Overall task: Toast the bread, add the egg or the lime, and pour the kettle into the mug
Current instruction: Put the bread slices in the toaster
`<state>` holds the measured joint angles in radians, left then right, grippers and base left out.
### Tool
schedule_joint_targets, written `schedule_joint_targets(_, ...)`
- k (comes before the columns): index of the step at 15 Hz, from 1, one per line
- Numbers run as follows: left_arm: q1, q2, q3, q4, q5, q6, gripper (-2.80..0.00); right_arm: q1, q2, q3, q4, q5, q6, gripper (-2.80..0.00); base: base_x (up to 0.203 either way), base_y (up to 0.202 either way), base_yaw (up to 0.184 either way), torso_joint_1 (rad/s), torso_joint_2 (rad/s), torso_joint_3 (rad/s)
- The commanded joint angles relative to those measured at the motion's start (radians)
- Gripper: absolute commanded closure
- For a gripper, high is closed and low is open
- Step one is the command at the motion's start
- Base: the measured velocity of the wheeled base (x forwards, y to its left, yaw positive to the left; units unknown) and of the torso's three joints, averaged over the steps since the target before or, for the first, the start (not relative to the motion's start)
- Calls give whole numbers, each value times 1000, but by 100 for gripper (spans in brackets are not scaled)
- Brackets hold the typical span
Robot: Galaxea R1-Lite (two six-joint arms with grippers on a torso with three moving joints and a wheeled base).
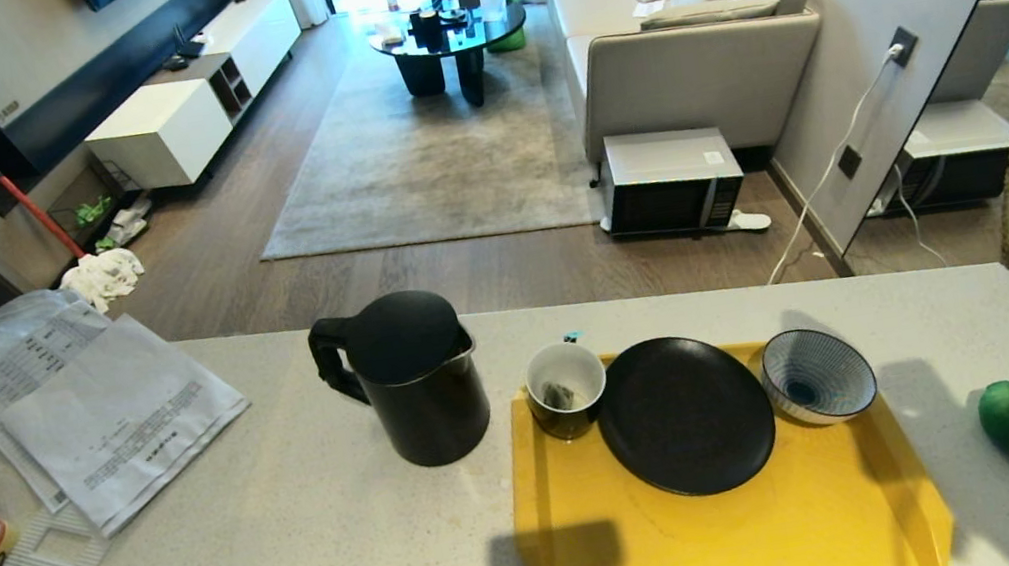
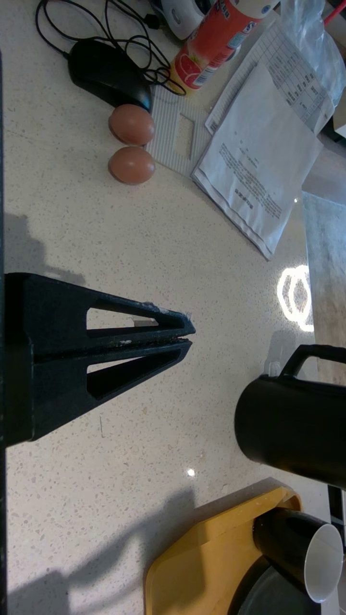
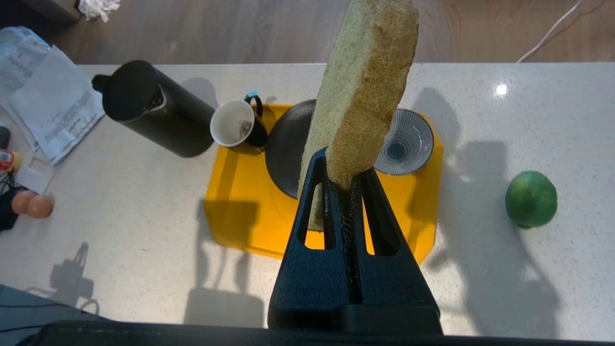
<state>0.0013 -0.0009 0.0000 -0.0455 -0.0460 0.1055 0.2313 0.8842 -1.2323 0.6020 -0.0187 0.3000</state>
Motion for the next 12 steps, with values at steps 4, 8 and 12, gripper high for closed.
schedule_joint_targets(4, 0, -2, 17, 0, 0, 0, 0, 0, -74, 12, 55, -65, -45, 0, 0, 0, 0, 0, 0, 0)
schedule_joint_targets(8, 0, -2, 17, 0, 0, 0, 0, 0, -122, 54, 54, -74, -136, 0, 0, 0, 0, 0, 0, 0)
schedule_joint_targets(12, 0, -2, 17, 0, 0, 0, 0, 0, -152, 50, 55, -89, -152, 0, 0, 0, 0, 0, 0, 0)
